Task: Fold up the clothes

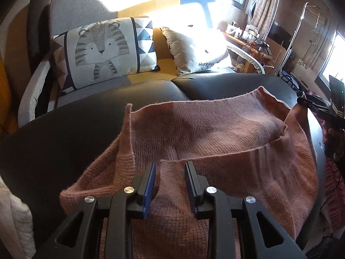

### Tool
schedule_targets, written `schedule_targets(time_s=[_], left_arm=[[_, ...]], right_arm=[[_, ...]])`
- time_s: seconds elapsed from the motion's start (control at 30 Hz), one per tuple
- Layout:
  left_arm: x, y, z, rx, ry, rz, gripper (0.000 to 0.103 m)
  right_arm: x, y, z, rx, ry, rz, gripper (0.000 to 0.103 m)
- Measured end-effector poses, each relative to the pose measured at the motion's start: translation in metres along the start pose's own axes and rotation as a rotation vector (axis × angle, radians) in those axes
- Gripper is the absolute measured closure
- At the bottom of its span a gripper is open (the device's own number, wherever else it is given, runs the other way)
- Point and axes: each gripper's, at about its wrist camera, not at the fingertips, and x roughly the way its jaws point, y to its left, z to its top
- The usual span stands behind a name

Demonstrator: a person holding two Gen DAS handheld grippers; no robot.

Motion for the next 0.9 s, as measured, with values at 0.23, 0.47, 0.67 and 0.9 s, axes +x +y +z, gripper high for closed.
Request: schedule_targets(time_s=[0.23, 0.47, 0.67, 0.9], left_arm=[[0.011, 0.003, -0.006, -0.01, 0.048, -0.013, 0.074], [0.012, 0.01, -0.007, -0.04, 0.029, 0.005, 0.07], [0.007, 0.015, -0.012, -0.07, 0.004, 0.024, 0.07], [0.006, 0.003, -0.007, 0.009, 0.028, 0.041, 0.072]], right_arm=[[0.024, 0.001, 0.023, -0.009, 0.019, -0.069, 0.039], [0.066, -0.029, 0.026, 0.132, 0.158, -0.183, 0.032], [0.047, 0.003, 0.035, 0.04, 0.049, 0.048, 0.023], [0.108, 0.013, 0.034, -0.057, 0.268, -0.027, 0.019]])
